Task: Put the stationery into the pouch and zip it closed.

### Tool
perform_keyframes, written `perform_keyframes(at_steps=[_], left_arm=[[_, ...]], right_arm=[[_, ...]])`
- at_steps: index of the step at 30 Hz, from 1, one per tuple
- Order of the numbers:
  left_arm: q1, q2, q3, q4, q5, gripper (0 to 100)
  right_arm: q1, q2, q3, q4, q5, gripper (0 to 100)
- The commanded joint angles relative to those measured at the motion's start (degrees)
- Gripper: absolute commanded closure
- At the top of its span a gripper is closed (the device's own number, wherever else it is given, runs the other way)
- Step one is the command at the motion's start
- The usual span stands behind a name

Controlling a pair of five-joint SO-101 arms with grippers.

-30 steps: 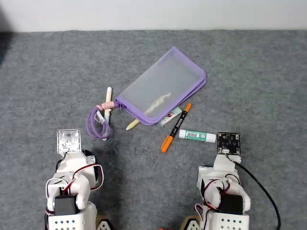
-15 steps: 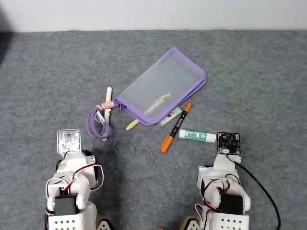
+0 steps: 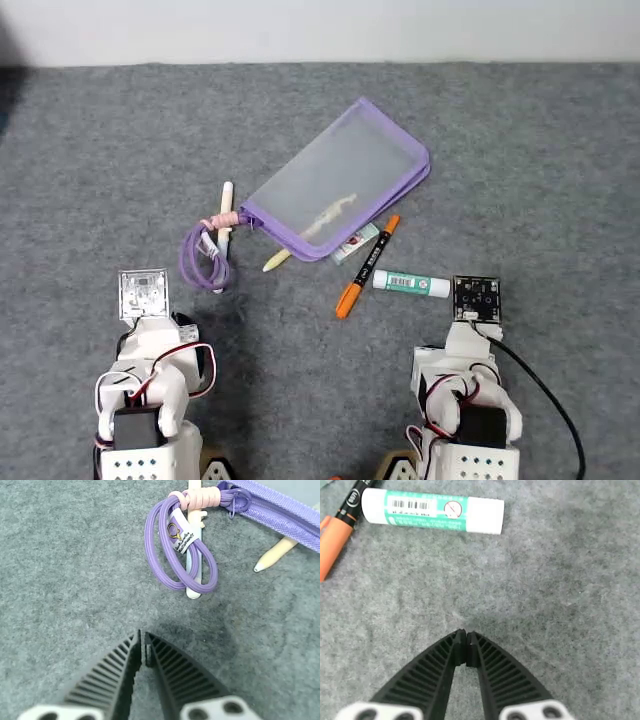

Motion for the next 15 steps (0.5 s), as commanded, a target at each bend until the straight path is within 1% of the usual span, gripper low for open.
perform_keyframes(at_steps=[1,12,15], left_arm=[[0.0,-0.4,-0.6,-0.5,-0.3,98],[0.0,-0.4,-0.6,-0.5,-0.3,98],[0.0,-0.4,-0.6,-0.5,-0.3,98]], right_arm=[[0.0,-0.5,1.1,0.2,-0.4,99.0],[-0.1,-0.5,1.1,-0.7,-0.5,99.0],[0.4,-0.5,1.1,-8.3,-0.5,99.0]])
